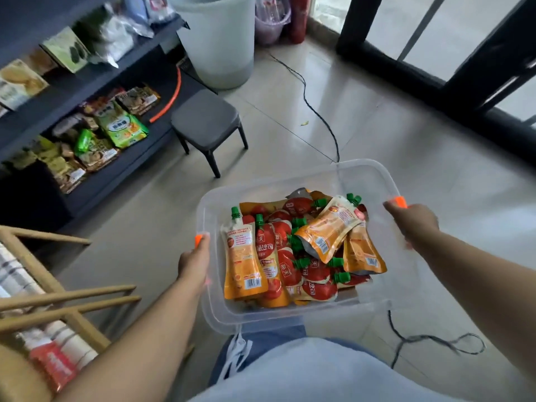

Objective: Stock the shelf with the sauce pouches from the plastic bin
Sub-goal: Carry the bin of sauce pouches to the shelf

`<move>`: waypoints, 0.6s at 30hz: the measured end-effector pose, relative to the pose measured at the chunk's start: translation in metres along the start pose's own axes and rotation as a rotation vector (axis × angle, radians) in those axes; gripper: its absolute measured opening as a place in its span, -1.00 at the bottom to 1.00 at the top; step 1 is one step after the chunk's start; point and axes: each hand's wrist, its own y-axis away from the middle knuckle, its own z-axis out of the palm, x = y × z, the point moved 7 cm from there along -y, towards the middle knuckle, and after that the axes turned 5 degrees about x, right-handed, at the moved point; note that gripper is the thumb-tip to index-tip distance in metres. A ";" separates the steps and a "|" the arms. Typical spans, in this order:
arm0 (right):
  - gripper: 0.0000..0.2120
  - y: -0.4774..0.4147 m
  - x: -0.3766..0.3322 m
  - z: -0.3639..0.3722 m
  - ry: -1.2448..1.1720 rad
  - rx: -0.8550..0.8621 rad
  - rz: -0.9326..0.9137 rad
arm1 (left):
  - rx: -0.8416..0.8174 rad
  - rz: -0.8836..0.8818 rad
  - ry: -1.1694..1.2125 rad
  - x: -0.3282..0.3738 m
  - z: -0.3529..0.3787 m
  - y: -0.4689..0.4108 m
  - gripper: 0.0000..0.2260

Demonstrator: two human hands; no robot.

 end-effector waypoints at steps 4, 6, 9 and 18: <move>-0.57 -0.044 -0.095 0.010 0.044 -0.047 -0.072 | -0.009 -0.064 0.086 0.069 0.013 -0.041 -0.48; -0.58 -0.059 -0.147 0.014 0.099 -0.075 -0.125 | 0.011 -0.093 0.102 0.098 0.010 -0.057 -0.46; -0.58 -0.081 -0.221 0.023 0.167 -0.088 -0.222 | 0.039 -0.146 0.170 0.131 0.003 -0.079 -0.44; -0.54 -0.161 -0.416 0.128 0.335 -0.278 -0.422 | 0.187 -0.305 0.331 0.206 -0.004 -0.158 -0.46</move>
